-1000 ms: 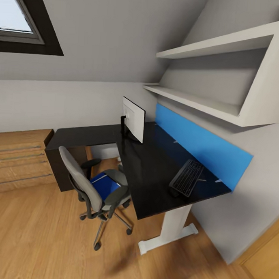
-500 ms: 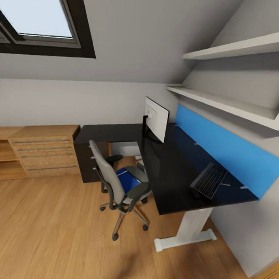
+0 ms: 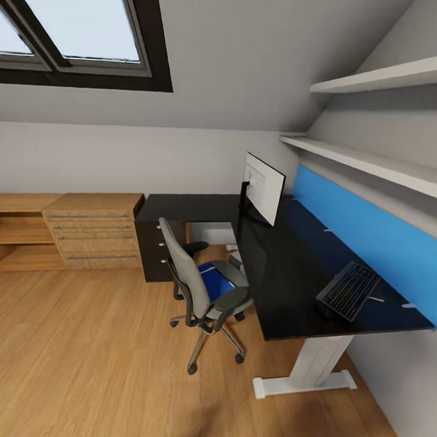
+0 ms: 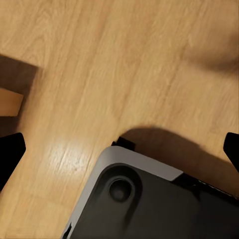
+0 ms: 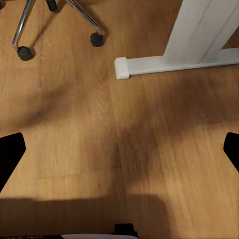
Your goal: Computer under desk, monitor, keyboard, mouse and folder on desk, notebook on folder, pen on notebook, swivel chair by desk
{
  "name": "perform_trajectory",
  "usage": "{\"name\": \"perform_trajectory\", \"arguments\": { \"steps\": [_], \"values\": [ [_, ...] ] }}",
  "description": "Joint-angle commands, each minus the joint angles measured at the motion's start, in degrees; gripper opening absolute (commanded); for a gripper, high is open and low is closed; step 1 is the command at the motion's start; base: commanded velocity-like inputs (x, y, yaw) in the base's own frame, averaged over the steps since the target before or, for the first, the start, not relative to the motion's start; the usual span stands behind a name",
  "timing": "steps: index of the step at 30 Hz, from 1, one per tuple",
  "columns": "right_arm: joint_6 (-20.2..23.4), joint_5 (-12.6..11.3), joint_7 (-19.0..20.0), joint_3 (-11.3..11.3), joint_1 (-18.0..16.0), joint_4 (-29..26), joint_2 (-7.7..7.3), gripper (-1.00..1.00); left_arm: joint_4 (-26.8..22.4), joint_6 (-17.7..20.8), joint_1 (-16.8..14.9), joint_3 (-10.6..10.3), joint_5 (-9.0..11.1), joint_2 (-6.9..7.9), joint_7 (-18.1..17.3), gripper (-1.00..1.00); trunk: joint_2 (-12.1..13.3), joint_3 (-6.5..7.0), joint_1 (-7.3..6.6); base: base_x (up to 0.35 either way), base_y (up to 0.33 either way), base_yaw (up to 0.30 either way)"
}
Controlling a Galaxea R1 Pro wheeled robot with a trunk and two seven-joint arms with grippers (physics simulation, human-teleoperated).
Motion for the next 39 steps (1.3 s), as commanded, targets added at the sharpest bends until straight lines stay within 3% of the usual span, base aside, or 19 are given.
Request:
{"name": "perform_trajectory", "arguments": {
  "steps": [1,39],
  "values": [
    [-0.12,0.05,-0.18,-0.02,-0.04,0.03,0.0,1.0,0.0,-0.14,-0.03,-0.33,0.11,-0.02,0.22,1.0,-0.49,-0.27,0.24,0.0,0.0,0.006],
    [-0.22,-0.04,-0.24,-0.02,-0.07,0.03,0.41,1.0,0.0,-0.14,-0.03,-0.3,0.02,-0.04,0.57,1.0,-15.73,-7.09,8.59,0.0,0.0,0.001]
  ]
}}
